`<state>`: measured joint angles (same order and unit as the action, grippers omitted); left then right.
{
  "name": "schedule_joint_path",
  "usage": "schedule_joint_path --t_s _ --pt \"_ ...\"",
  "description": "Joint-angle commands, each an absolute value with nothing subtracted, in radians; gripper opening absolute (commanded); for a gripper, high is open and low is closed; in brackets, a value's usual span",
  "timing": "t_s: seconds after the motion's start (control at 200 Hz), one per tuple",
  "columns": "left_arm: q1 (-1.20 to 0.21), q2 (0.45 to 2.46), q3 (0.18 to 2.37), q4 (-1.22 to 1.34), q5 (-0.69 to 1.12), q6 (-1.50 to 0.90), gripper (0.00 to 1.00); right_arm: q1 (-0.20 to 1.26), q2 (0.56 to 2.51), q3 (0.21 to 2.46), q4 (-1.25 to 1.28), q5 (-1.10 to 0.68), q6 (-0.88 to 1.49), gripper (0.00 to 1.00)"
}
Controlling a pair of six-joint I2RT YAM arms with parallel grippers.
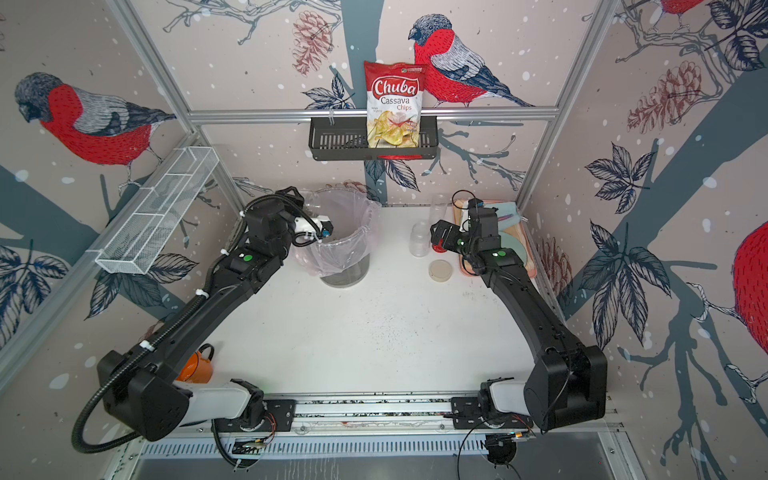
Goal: Empty moldy mung beans from jars
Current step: Pour the moldy mung beans from the jar into the trash bin.
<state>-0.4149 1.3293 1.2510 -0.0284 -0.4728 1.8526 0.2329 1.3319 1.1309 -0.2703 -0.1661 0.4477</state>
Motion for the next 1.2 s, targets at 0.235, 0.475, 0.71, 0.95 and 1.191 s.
schedule_joint_path --t_s 0.235,0.475,0.71,0.95,1.191 --pt "-0.405 1.34 1.32 -0.026 -0.416 1.974 0.0 0.232 1.339 1.133 -0.249 -0.163 0.451 0.99" --pt "-0.407 1.351 1.347 -0.114 -0.41 1.961 0.0 0.232 1.349 1.147 -0.256 -0.167 0.453 0.99" --pt "-0.407 1.385 1.387 -0.146 -0.404 1.984 0.0 0.236 1.358 1.167 -0.27 -0.173 0.448 0.99" --pt "-0.418 1.413 1.425 -0.184 -0.397 1.993 0.0 0.244 1.368 1.182 -0.274 -0.186 0.447 0.99" --pt "-0.431 1.419 1.451 -0.229 -0.402 1.985 0.0 0.246 1.35 1.175 -0.268 -0.189 0.439 1.0"
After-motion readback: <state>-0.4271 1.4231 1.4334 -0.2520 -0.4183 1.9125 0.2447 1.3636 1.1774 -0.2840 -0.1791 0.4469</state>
